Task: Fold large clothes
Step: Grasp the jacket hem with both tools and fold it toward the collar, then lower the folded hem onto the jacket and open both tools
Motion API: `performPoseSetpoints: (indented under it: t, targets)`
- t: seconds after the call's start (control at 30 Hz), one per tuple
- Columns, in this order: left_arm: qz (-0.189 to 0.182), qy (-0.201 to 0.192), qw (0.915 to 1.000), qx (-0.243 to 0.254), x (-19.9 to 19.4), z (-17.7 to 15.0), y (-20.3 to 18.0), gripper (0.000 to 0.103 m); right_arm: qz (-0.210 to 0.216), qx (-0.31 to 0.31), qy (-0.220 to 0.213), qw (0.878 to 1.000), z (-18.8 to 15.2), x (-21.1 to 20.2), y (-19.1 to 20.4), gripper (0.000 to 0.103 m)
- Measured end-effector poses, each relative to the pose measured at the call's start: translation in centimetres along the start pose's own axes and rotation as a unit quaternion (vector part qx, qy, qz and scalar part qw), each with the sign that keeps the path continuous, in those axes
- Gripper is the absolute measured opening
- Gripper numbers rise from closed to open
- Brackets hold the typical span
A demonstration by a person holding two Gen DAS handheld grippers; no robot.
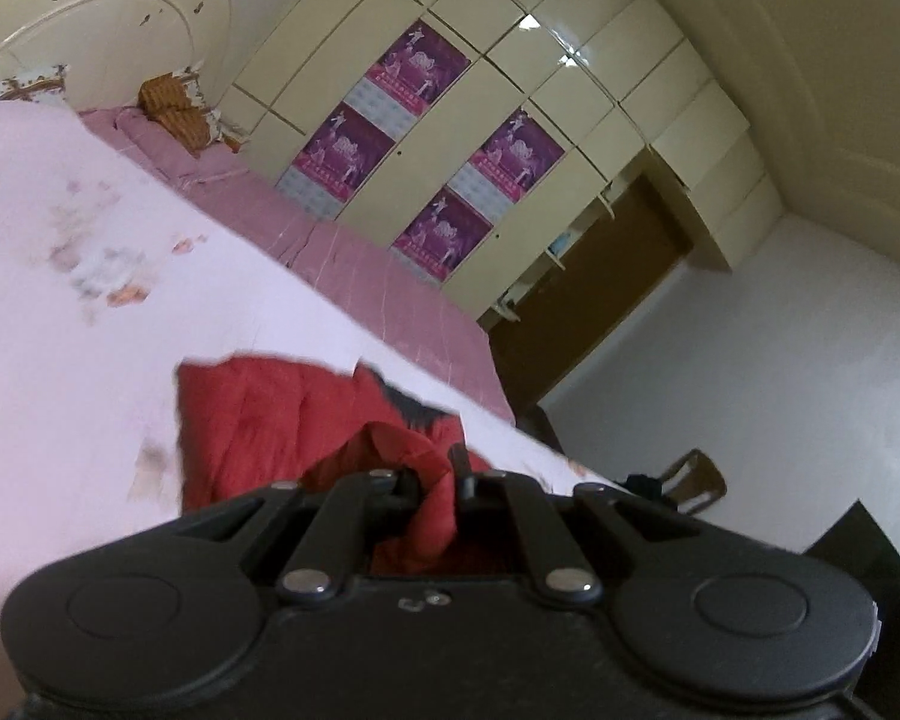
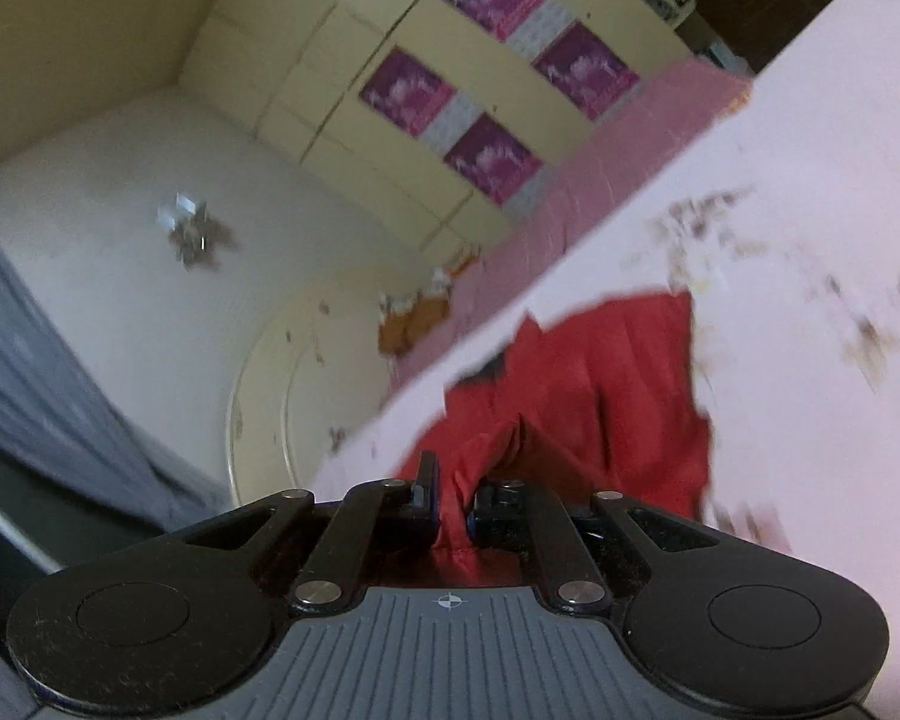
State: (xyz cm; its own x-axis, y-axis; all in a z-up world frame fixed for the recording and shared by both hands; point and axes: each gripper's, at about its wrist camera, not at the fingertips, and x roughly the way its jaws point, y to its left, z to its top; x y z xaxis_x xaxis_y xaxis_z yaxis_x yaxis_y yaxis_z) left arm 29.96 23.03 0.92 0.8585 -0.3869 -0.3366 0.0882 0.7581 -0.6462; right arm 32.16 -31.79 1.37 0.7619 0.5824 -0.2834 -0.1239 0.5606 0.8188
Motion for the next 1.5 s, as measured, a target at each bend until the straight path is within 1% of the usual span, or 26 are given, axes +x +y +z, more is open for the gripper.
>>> performPoseSetpoints:
  t: [0.13,0.23,0.33,0.4,0.43,0.47,0.5,0.53,0.57,0.6,0.67,0.73,0.77,0.87,0.9,0.93,0.97,1.0,1.03,1.07,1.1,1.2,1.27,1.33,1.37,1.5]
  targets:
    - [0.015,0.01,0.9998,-0.001,6.2,3.3,1.0,0.006,-0.018,0.011,0.002,1.0,4.5,5.8,-0.5,0.007]
    - [0.026,0.03,0.9992,-0.011,11.1,5.4,2.8,0.006,-0.037,0.031,0.009,0.999,7.7,10.8,-2.2,0.007]
    - [0.036,0.054,0.9977,-0.019,15.6,6.3,5.1,0.006,-0.054,0.058,0.024,0.997,10.0,14.9,-4.8,0.007]
    - [0.04,0.068,0.9966,-0.023,18.1,6.6,6.9,0.014,-0.059,0.06,0.034,0.996,11.0,17.6,-6.5,0.01]
    - [0.04,0.076,0.9957,-0.035,19.3,6.7,8.0,0.026,-0.059,0.063,0.033,0.996,11.2,18.5,-7.4,0.022]
    - [0.04,0.078,0.9948,-0.051,20.1,6.8,9.1,0.034,-0.07,0.07,0.022,0.995,11.4,18.9,-8.1,0.08]
    - [0.043,0.07,0.9946,-0.063,20.5,6.8,9.8,0.057,-0.094,0.066,-0.005,0.993,11.4,18.9,-8.4,0.102]
    - [0.055,0.053,0.9949,-0.066,20.6,6.8,10.4,0.085,-0.107,0.046,-0.027,0.993,11.5,19.0,-8.6,0.102]
    - [0.069,0.039,0.9948,-0.064,20.8,7.0,10.8,0.097,-0.115,0.042,-0.024,0.992,11.6,19.4,-9.2,0.102]
    - [0.078,0.032,0.9946,-0.061,20.9,7.0,11.3,0.097,-0.123,0.046,-0.021,0.991,11.5,19.7,-9.8,0.102]
    - [0.075,0.046,0.9941,-0.063,21.6,7.1,12.3,0.095,-0.139,0.024,-0.001,0.99,11.2,20.7,-10.4,0.102]
    - [0.076,0.074,0.9931,-0.05,22.4,6.9,13.0,0.089,-0.156,-0.003,0.031,0.987,10.6,22.2,-10.8,0.093]
    - [0.08,0.097,0.9912,-0.04,23.1,6.8,13.3,0.086,-0.165,-0.012,0.043,0.985,10.3,23.0,-11.0,0.088]
    - [0.092,0.158,0.983,-0.016,25.2,6.3,13.9,0.076,-0.197,-0.044,0.074,0.977,9.4,25.6,-11.6,0.088]
    - [0.097,0.17,0.9805,-0.004,25.7,6.1,13.9,0.074,-0.207,-0.054,0.086,0.973,9.2,26.6,-11.8,0.088]
    - [0.105,0.177,0.9785,0.014,26.2,5.9,13.7,0.065,-0.217,-0.065,0.093,0.97,8.9,27.3,-12.1,0.084]
    - [0.109,0.177,0.9776,0.033,26.2,6.0,13.5,0.036,-0.226,-0.076,0.1,0.966,8.7,28.0,-12.1,0.061]
    - [0.102,0.179,0.9776,0.043,26.3,6.0,13.1,0.021,-0.236,-0.086,0.111,0.962,8.5,28.7,-12.2,0.031]
    - [0.099,0.171,0.9788,0.052,26.1,6.1,12.7,0.014,-0.245,-0.101,0.114,0.957,8.4,29.0,-12.0,0.024]
    - [0.098,0.156,0.9802,0.072,25.6,6.2,11.9,0.01,-0.245,-0.12,0.105,0.956,8.3,29.0,-11.5,0.009]
    - [0.094,0.139,0.9812,0.094,25.2,6.5,11.1,0.009,-0.245,-0.139,0.088,0.956,8.2,28.6,-10.8,0.006]
    - [0.087,0.092,0.9828,0.134,24.4,7.3,9.2,0.007,-0.232,-0.172,0.02,0.957,8.8,26.8,-8.8,0.004]
    - [0.095,0.077,0.9803,0.155,25.1,7.6,8.5,0.007,-0.231,-0.195,0.0,0.953,9.0,26.7,-8.0,0.004]
    - [0.11,0.083,0.9776,0.159,26.5,7.3,8.6,0.007,-0.245,-0.21,0.007,0.947,9.0,27.8,-8.1,0.004]
    - [0.12,0.096,0.9755,0.158,27.5,7.0,9.0,0.007,-0.249,-0.21,0.016,0.945,8.9,28.3,-8.6,0.004]
    - [0.154,0.139,0.9648,0.162,30.0,5.2,10.7,0.008,-0.297,-0.206,0.068,0.93,7.5,30.8,-11.4,0.004]
